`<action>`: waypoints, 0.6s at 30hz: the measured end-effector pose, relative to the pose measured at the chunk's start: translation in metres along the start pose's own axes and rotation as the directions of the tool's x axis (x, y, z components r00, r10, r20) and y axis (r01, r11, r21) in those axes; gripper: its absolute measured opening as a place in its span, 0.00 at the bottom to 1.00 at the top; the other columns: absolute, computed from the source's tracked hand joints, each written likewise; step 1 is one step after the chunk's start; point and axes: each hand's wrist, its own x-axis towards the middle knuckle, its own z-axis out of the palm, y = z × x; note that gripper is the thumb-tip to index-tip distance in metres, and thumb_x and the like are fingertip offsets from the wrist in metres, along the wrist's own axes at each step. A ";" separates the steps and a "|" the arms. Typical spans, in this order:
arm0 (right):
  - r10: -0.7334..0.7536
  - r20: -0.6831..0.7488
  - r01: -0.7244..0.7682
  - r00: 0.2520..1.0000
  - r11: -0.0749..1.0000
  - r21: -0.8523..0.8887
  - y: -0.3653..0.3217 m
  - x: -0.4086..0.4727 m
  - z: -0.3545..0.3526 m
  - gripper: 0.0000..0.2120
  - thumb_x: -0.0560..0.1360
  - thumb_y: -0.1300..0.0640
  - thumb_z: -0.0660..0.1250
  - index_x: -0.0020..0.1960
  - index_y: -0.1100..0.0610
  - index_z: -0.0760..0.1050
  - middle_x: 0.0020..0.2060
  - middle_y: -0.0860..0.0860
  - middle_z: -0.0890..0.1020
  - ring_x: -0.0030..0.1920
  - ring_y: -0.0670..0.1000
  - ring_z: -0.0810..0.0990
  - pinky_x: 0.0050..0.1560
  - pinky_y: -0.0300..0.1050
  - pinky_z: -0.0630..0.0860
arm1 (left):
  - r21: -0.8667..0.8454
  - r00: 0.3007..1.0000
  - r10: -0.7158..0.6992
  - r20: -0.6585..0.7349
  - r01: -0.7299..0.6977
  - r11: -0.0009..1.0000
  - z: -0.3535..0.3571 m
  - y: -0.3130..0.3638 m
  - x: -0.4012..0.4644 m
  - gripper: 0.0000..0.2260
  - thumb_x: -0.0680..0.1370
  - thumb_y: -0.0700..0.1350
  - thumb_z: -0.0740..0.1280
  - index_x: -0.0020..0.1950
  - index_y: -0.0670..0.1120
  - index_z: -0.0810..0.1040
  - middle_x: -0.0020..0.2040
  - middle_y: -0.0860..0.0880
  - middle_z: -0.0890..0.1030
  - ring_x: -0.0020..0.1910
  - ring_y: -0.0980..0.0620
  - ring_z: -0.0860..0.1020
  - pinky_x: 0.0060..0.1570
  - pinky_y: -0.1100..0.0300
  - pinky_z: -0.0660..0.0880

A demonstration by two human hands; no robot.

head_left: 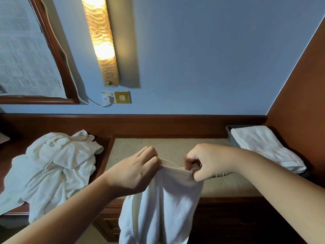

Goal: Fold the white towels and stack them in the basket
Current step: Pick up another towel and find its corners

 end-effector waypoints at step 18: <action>-0.185 -0.602 0.197 0.777 0.979 -0.046 -0.052 0.009 -0.033 0.14 0.80 0.64 0.65 0.49 0.47 0.84 0.43 0.39 0.82 0.46 0.36 0.78 0.44 0.30 0.69 | -0.274 0.502 -0.626 -0.597 0.605 0.748 0.083 0.035 0.026 0.20 0.87 0.54 0.56 0.37 0.46 0.66 0.39 0.48 0.68 0.38 0.47 0.65 0.40 0.51 0.65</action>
